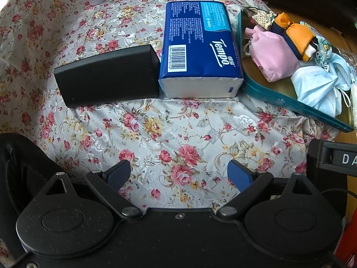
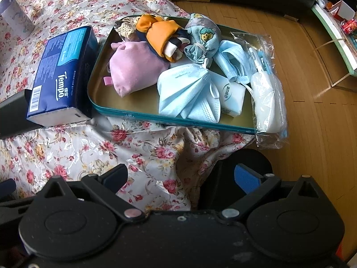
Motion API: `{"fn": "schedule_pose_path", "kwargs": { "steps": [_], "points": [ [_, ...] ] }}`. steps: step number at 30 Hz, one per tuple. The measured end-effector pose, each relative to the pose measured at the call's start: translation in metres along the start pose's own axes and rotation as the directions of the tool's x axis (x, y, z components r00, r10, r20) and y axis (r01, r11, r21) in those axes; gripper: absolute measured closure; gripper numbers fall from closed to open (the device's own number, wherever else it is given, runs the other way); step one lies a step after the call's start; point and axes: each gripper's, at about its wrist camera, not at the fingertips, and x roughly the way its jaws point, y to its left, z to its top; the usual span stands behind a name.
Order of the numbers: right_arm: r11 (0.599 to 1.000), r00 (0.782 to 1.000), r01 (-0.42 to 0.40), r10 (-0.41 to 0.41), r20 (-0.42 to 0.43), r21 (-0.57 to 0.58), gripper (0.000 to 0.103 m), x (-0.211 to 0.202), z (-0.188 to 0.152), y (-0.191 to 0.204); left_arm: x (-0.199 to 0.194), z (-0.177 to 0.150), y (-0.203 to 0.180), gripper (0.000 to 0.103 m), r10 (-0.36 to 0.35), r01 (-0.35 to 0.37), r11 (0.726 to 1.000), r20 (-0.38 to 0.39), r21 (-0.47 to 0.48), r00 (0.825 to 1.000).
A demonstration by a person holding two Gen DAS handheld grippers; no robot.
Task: Organize soft objects
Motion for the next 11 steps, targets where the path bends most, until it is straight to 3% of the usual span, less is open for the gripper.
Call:
{"fn": "schedule_pose_path", "kwargs": {
  "steps": [11],
  "points": [
    [1.000,1.000,-0.001,0.001,0.003,-0.015,0.001,0.0001,0.0009,-0.0015,0.0003,-0.0008,-0.0013,0.013,0.001,-0.001,1.000,-0.001,0.001,1.000]
  ]
}}
